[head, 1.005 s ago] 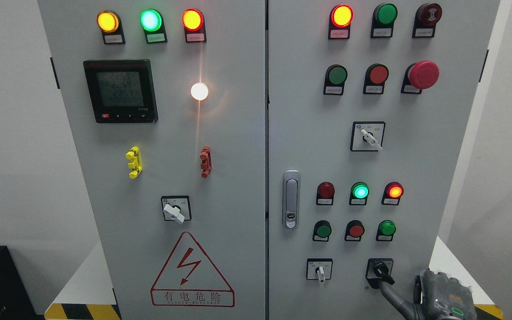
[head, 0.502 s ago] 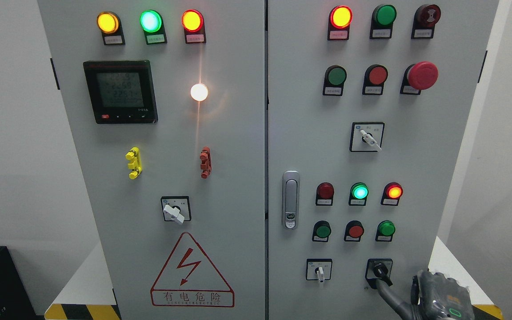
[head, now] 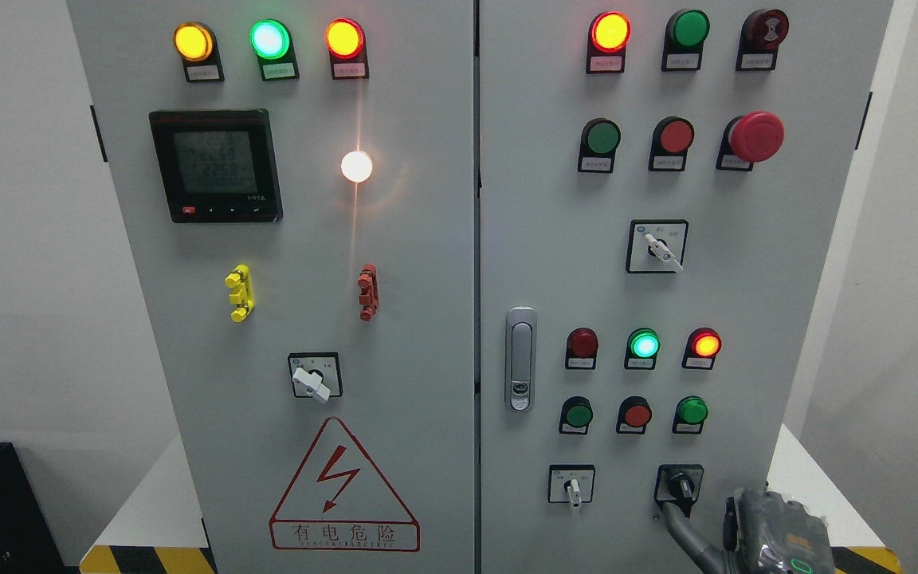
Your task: Flip black knob to close circuit
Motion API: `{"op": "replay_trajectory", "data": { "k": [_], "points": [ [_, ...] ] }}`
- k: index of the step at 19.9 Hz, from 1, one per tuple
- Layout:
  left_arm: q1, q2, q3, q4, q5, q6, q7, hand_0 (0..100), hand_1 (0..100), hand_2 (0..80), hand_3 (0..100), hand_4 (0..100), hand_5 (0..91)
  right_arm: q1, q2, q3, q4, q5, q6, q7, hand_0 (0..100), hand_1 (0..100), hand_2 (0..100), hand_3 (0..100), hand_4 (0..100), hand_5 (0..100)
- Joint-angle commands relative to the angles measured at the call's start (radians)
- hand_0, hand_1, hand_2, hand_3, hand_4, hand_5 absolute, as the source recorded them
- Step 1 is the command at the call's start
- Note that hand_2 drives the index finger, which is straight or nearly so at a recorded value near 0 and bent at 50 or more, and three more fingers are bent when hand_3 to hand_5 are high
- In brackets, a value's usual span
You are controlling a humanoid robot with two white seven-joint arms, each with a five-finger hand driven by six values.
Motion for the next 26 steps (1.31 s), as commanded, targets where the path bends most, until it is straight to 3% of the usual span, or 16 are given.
{"op": "replay_trajectory", "data": {
  "k": [1, 8, 13, 15, 21, 26],
  "points": [
    [0.021, 0.0, 0.0, -0.023, 0.0, 0.0, 0.0, 12, 56, 0.0, 0, 0, 0.0, 0.048, 0.005, 0.063, -0.062, -0.053, -0.008, -0.035, 0, 0, 85, 100, 89, 92],
    [0.021, 0.0, 0.0, -0.023, 0.0, 0.0, 0.0, 12, 56, 0.0, 0, 0, 0.0, 0.169, 0.016, 0.069, -0.222, -0.229, -0.011, -0.061, 0, 0, 72, 98, 84, 82],
    [0.021, 0.0, 0.0, -0.023, 0.0, 0.0, 0.0, 12, 56, 0.0, 0, 0, 0.0, 0.255, 0.015, 0.067, -0.277, -0.557, -0.032, -0.189, 0, 0, 60, 86, 76, 63],
    [0.021, 0.0, 0.0, -0.023, 0.0, 0.0, 0.0, 12, 56, 0.0, 0, 0, 0.0, 0.296, 0.013, 0.066, -0.297, -0.72, -0.037, -0.212, 0, 0, 57, 83, 73, 58],
    [0.021, 0.0, 0.0, -0.023, 0.0, 0.0, 0.0, 12, 56, 0.0, 0, 0, 0.0, 0.422, 0.007, 0.063, -0.358, -1.054, -0.042, -0.23, 0, 0, 44, 68, 63, 53],
    [0.021, 0.001, 0.0, -0.023, 0.0, 0.0, 0.0, 12, 56, 0.0, 0, 0, 0.0, 0.483, 0.005, 0.06, -0.358, -1.295, -0.105, -0.258, 0, 0, 33, 52, 50, 47]
  ]
}}
